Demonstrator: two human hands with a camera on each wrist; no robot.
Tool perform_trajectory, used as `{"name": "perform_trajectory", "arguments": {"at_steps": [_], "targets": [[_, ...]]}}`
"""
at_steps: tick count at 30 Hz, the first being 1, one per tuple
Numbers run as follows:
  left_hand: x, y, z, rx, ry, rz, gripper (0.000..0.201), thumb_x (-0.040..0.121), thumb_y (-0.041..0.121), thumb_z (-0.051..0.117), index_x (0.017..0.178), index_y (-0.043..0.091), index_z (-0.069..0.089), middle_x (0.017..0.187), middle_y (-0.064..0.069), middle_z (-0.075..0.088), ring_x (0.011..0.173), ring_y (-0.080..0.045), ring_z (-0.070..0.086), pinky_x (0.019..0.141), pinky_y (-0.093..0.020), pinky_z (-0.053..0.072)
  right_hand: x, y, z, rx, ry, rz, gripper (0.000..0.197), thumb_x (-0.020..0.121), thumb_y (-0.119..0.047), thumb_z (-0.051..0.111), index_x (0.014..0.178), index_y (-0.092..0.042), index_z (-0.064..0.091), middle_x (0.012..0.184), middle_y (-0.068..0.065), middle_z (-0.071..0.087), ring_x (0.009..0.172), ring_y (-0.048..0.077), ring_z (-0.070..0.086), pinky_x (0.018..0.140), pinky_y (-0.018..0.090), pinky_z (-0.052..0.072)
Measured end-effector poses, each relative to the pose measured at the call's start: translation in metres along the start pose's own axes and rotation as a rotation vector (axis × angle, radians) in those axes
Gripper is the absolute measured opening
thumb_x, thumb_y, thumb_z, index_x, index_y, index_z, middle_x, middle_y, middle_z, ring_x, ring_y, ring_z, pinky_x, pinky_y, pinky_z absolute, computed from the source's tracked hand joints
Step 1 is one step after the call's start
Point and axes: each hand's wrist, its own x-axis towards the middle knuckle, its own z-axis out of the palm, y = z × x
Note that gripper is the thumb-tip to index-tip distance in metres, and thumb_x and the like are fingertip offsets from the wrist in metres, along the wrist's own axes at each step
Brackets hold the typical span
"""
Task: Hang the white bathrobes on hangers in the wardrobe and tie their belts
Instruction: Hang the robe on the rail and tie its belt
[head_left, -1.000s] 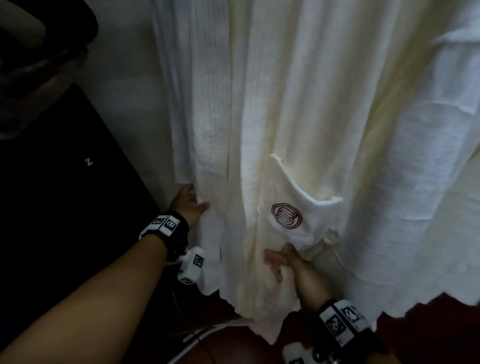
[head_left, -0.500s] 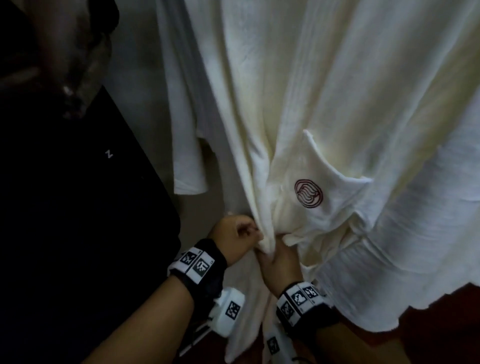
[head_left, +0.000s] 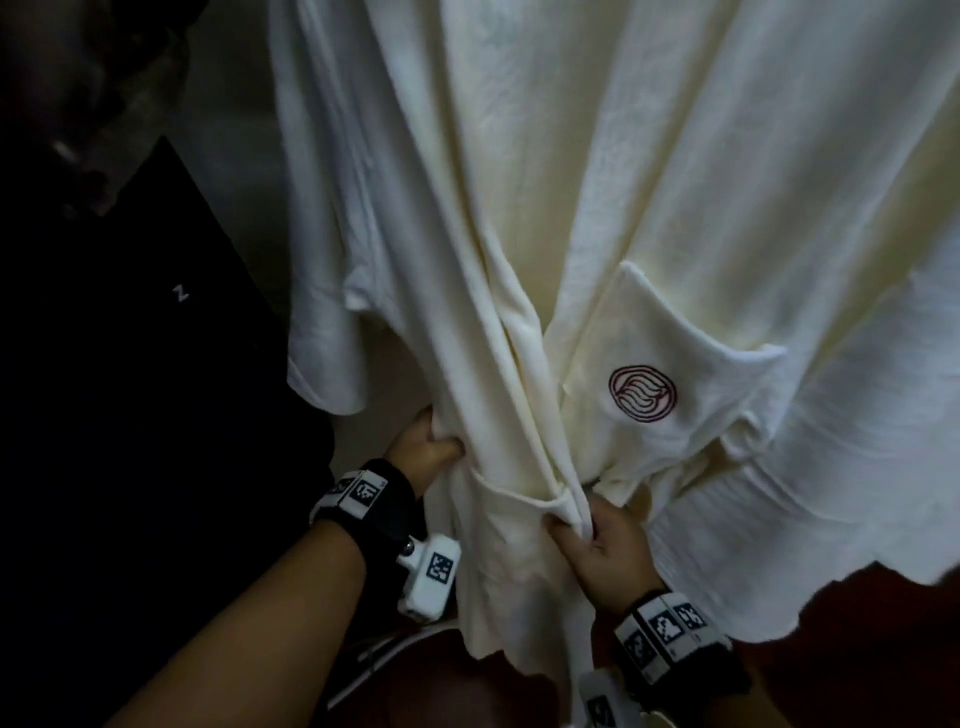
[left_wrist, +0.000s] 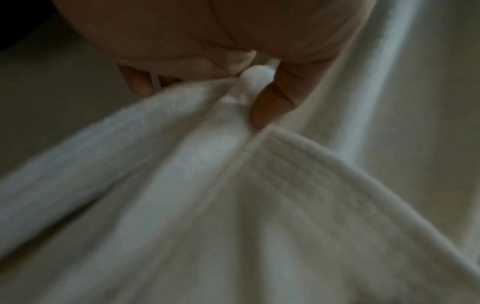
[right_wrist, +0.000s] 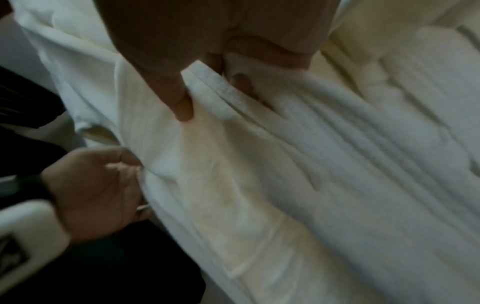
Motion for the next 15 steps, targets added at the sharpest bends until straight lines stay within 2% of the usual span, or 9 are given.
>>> {"name": "perform_trajectory", "arguments": {"at_steps": [1, 3, 6, 8, 10, 11, 13, 14, 15], "targets": [[-0.003, 0.0, 0.001, 0.063, 0.012, 0.018, 0.057, 0.049, 0.035, 0.069, 0.105, 0.025, 0.062, 0.104, -0.009, 0.069, 0.1, -0.026, 0.063, 0.092, -0.046, 0.051, 0.0, 0.001, -0.004, -0.053, 0.05, 0.007, 0.02, 0.082, -0.02, 0.074, 0.087, -0.037, 0.065, 0.076, -0.024, 0.067, 0.079, -0.012, 0.061, 0.064, 0.003, 0.041], [-0.009, -0.001, -0.003, 0.156, 0.065, 0.048, 0.051, 0.047, 0.046, 0.069, 0.094, 0.026, 0.06, 0.095, -0.002, 0.068, 0.089, -0.019, 0.063, 0.081, -0.032, 0.051, 0.001, 0.002, -0.012, -0.134, 0.111, 0.03, 0.017, 0.081, -0.026, 0.075, 0.089, -0.037, 0.066, 0.072, -0.025, 0.064, 0.076, -0.017, 0.058, 0.061, 0.001, 0.04], [-0.02, -0.005, -0.012, 0.29, 0.136, 0.095, 0.038, 0.06, 0.043, 0.069, 0.084, 0.016, 0.057, 0.078, 0.002, 0.064, 0.07, -0.01, 0.059, 0.062, -0.023, 0.049, 0.006, 0.003, -0.021, -0.228, 0.1, 0.038, 0.01, 0.08, -0.037, 0.075, 0.088, -0.036, 0.069, 0.071, -0.021, 0.067, 0.072, -0.013, 0.06, 0.058, 0.003, 0.041], [-0.025, -0.006, -0.018, 0.388, 0.107, 0.11, 0.025, 0.067, 0.036, 0.062, 0.079, 0.016, 0.053, 0.07, 0.003, 0.06, 0.064, -0.01, 0.055, 0.057, -0.018, 0.043, 0.01, 0.004, -0.026, -0.289, 0.072, 0.031, 0.011, 0.078, -0.042, 0.074, 0.084, -0.034, 0.069, 0.07, -0.018, 0.068, 0.068, -0.008, 0.061, 0.057, 0.006, 0.041], [-0.031, -0.004, -0.026, 0.368, 0.087, 0.104, 0.012, 0.077, 0.025, 0.064, 0.076, 0.019, 0.053, 0.065, 0.006, 0.061, 0.064, -0.014, 0.057, 0.059, -0.021, 0.044, 0.012, 0.003, -0.031, -0.335, 0.035, 0.017, 0.015, 0.077, -0.045, 0.075, 0.08, -0.031, 0.068, 0.069, -0.016, 0.068, 0.067, -0.005, 0.062, 0.059, 0.015, 0.045], [-0.034, -0.003, -0.031, 0.393, 0.135, 0.106, 0.013, 0.082, 0.017, 0.065, 0.075, 0.02, 0.054, 0.065, 0.005, 0.063, 0.065, -0.017, 0.059, 0.063, -0.024, 0.045, 0.013, 0.002, -0.033, -0.354, 0.009, 0.022, 0.018, 0.075, -0.047, 0.074, 0.078, -0.031, 0.068, 0.069, -0.017, 0.068, 0.067, -0.004, 0.062, 0.06, 0.018, 0.047], [-0.035, 0.002, -0.044, 0.56, 0.352, 0.125, 0.011, 0.086, 0.01, 0.06, 0.078, 0.016, 0.057, 0.074, -0.005, 0.064, 0.071, -0.024, 0.061, 0.067, -0.027, 0.044, 0.015, 0.004, -0.039, -0.41, -0.069, 0.074, 0.023, 0.072, -0.054, 0.074, 0.076, -0.034, 0.065, 0.07, -0.019, 0.066, 0.068, -0.004, 0.06, 0.063, 0.021, 0.048], [-0.037, 0.008, -0.05, 0.654, 0.45, 0.134, 0.004, 0.087, 0.008, 0.057, 0.084, 0.011, 0.058, 0.081, -0.012, 0.064, 0.076, -0.029, 0.062, 0.067, -0.029, 0.044, 0.017, 0.005, -0.043, -0.444, -0.112, 0.111, 0.024, 0.071, -0.056, 0.074, 0.076, -0.036, 0.063, 0.074, -0.02, 0.066, 0.071, -0.003, 0.059, 0.067, 0.022, 0.047], [-0.038, 0.017, -0.055, 0.726, 0.513, 0.137, 0.006, 0.087, 0.007, 0.054, 0.09, 0.005, 0.059, 0.088, -0.018, 0.063, 0.082, -0.033, 0.062, 0.069, -0.031, 0.044, 0.018, 0.01, -0.048, -0.488, -0.146, 0.152, 0.023, 0.072, -0.056, 0.073, 0.08, -0.038, 0.062, 0.081, -0.019, 0.066, 0.074, 0.0, 0.059, 0.071, 0.022, 0.046]]}}
